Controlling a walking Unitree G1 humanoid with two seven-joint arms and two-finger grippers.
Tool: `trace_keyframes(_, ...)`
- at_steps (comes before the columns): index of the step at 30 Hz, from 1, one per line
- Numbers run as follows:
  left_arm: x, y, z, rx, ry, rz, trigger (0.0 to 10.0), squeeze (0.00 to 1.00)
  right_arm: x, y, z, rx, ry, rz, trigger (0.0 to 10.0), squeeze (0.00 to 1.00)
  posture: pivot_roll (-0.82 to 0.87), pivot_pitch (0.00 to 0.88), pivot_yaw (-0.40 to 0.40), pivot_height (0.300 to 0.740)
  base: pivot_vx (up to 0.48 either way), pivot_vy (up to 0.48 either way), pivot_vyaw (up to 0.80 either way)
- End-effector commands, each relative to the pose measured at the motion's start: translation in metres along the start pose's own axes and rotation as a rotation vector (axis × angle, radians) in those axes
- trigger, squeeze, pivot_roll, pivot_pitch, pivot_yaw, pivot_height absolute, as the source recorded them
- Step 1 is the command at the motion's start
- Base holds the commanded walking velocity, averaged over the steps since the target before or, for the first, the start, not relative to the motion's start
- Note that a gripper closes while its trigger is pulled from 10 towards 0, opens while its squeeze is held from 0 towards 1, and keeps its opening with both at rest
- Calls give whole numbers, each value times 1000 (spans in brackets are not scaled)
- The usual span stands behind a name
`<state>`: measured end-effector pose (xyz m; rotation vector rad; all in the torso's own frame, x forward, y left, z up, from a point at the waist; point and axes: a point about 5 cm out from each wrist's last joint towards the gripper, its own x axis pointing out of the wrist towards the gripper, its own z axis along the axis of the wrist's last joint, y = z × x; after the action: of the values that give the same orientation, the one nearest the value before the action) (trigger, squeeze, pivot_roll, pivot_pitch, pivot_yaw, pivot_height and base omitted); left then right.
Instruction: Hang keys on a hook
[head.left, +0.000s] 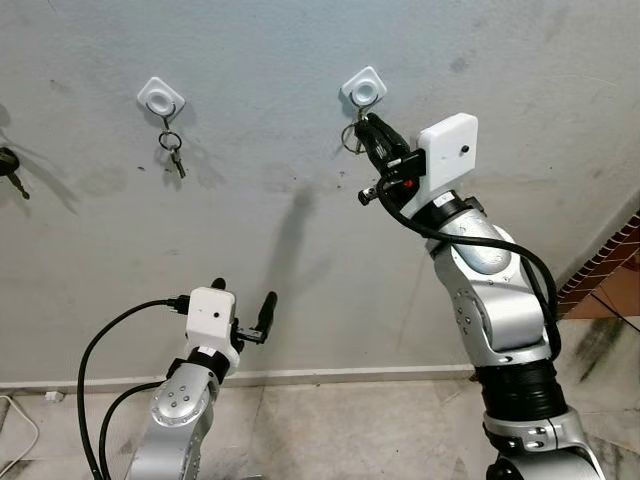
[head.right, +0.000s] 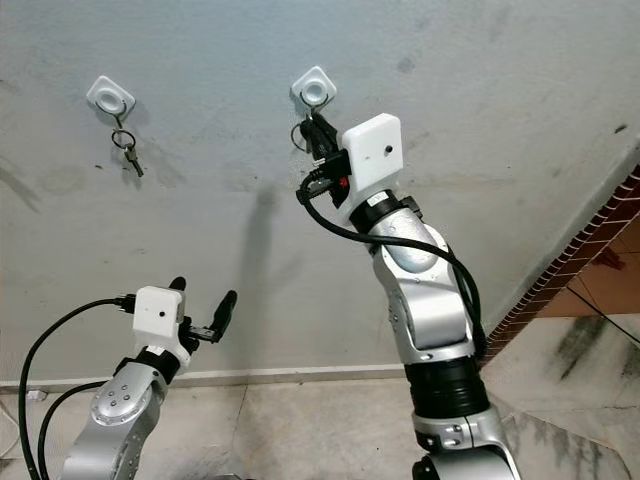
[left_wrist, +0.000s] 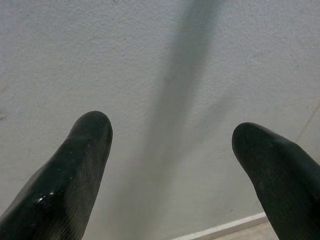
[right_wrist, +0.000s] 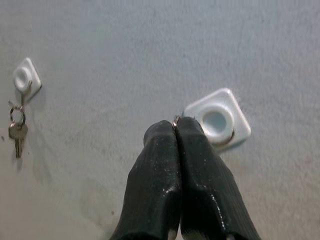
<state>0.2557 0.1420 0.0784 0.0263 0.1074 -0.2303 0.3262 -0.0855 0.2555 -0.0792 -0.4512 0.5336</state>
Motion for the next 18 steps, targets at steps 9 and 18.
trace_keyframes(9, -1, 0, -2, 5, 6, -2, 10000, 0, 8, -2, -4, 103, 6, -71, 10000, 0, 63, 78, 26, 740, 0, 0, 0)
trace_keyframes(18, -1, 0, -2, 6, 8, -4, 10000, 0, 8, -9, -13, 197, 37, -138, 10000, 0, 64, 78, 27, 740, 0, 0, 0)
